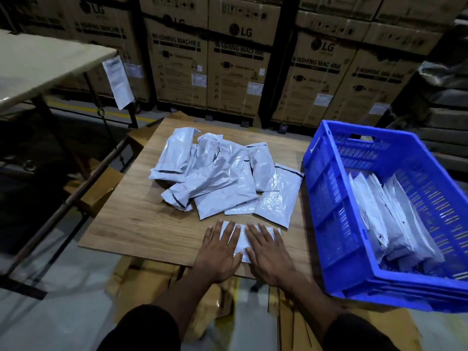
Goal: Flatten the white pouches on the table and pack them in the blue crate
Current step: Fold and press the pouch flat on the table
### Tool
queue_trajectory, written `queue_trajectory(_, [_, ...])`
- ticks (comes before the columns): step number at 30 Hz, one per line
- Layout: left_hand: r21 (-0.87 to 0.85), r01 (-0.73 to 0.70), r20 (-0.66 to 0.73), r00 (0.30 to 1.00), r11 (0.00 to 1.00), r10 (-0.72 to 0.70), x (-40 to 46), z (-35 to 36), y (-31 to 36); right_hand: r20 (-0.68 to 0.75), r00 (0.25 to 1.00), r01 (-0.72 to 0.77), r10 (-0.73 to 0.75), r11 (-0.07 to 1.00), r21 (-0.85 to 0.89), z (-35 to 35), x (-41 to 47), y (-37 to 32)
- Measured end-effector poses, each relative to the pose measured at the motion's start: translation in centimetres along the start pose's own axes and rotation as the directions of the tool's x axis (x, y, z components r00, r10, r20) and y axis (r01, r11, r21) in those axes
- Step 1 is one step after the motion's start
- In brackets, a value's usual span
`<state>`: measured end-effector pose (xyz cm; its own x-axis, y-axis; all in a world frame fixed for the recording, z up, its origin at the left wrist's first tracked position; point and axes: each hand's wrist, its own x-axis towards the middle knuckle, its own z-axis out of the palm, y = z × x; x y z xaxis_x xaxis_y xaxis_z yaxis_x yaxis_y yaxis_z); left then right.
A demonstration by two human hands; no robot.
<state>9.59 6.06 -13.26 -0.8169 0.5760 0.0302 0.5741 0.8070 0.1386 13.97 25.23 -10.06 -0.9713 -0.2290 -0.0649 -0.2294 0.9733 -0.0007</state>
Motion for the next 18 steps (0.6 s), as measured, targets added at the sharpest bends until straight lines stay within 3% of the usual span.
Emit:
queue_trajectory(7, [-0.023, -0.033, -0.050, 0.998, 0.999, 0.032, -0.4, 0.4, -0.1, -0.067, 0.998, 0.002, 0.002, 0.998, 0.061, 1.3, -0.8, 0.2])
queue_trajectory(18, [-0.005, 0.003, -0.061, 0.998, 1.000, -0.004, 0.6, -1.1, 1.2, 0.029, 1.000, -0.002, -0.001, 0.993, 0.114, 1.4, -0.3, 0.6])
